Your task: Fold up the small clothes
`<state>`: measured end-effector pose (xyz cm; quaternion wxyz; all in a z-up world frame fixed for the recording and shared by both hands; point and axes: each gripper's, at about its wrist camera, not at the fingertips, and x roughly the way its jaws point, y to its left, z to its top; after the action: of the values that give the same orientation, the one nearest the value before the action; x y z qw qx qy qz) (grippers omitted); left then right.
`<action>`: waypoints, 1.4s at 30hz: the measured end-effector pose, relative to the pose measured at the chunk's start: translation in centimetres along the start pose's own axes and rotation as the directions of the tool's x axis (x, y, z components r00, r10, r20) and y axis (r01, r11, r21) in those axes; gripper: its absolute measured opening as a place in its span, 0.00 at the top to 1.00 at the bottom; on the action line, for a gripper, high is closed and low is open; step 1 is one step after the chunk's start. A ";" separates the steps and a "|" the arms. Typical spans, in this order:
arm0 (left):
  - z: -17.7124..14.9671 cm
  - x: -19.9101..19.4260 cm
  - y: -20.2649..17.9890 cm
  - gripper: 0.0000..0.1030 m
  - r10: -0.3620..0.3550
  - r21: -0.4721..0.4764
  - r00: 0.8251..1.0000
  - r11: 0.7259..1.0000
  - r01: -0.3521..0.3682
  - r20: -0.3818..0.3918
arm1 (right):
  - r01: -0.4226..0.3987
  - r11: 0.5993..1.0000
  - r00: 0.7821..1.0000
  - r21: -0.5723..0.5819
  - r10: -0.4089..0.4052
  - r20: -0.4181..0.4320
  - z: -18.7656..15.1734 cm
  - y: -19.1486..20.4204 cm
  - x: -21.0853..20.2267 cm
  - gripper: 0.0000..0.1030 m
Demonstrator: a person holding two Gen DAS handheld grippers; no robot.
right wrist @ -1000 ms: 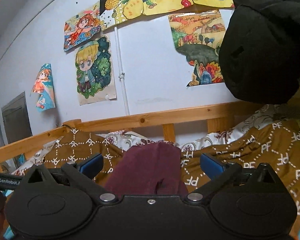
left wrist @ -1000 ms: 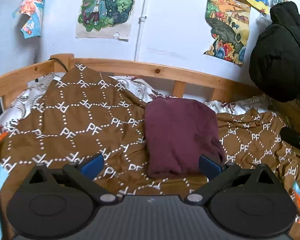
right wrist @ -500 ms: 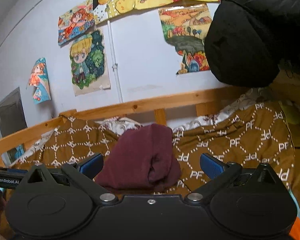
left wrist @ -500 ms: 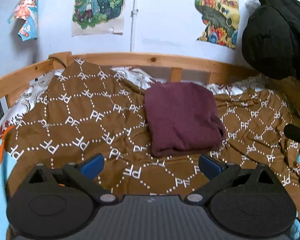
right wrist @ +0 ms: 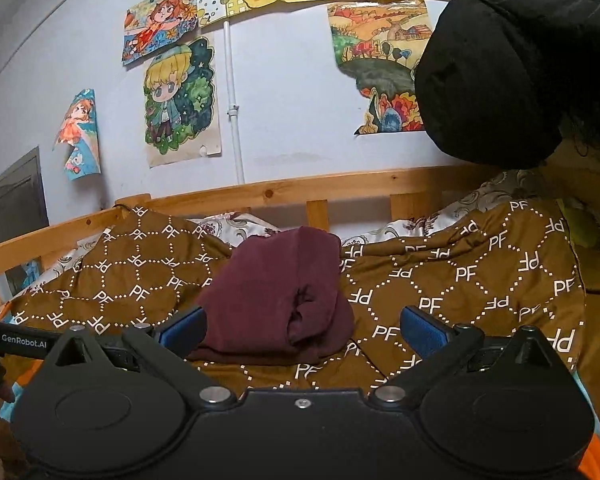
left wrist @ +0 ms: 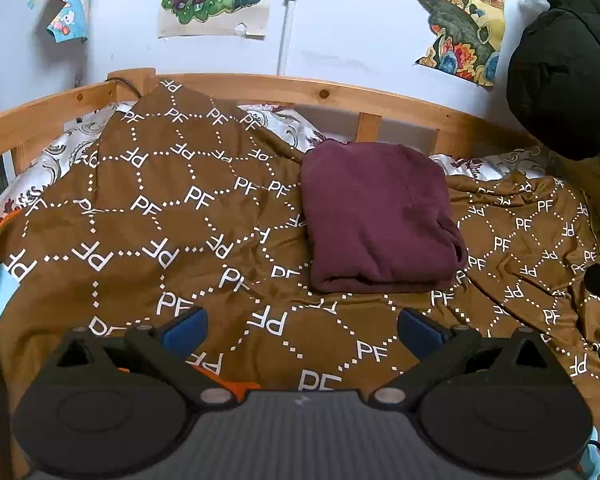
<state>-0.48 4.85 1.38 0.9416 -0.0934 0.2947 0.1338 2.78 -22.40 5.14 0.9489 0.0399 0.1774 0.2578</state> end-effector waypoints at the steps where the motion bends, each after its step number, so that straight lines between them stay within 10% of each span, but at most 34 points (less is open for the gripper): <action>1: 0.0 0.0 0.0 0.01 0.001 -0.001 1.000 1.000 -0.001 -0.001 | 0.001 1.000 1.000 0.003 -0.001 0.000 0.0 -0.1 0.0 0.01; 42: -0.1 -0.2 -0.1 0.01 0.004 0.004 1.000 1.000 -0.004 0.003 | 0.004 1.000 1.000 0.015 -0.004 -0.003 0.0 -0.3 0.0 0.01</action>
<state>-0.66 4.66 1.44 0.9419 -0.0908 0.2936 0.1354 2.90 -22.62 5.08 0.9488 0.0463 0.1811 0.2545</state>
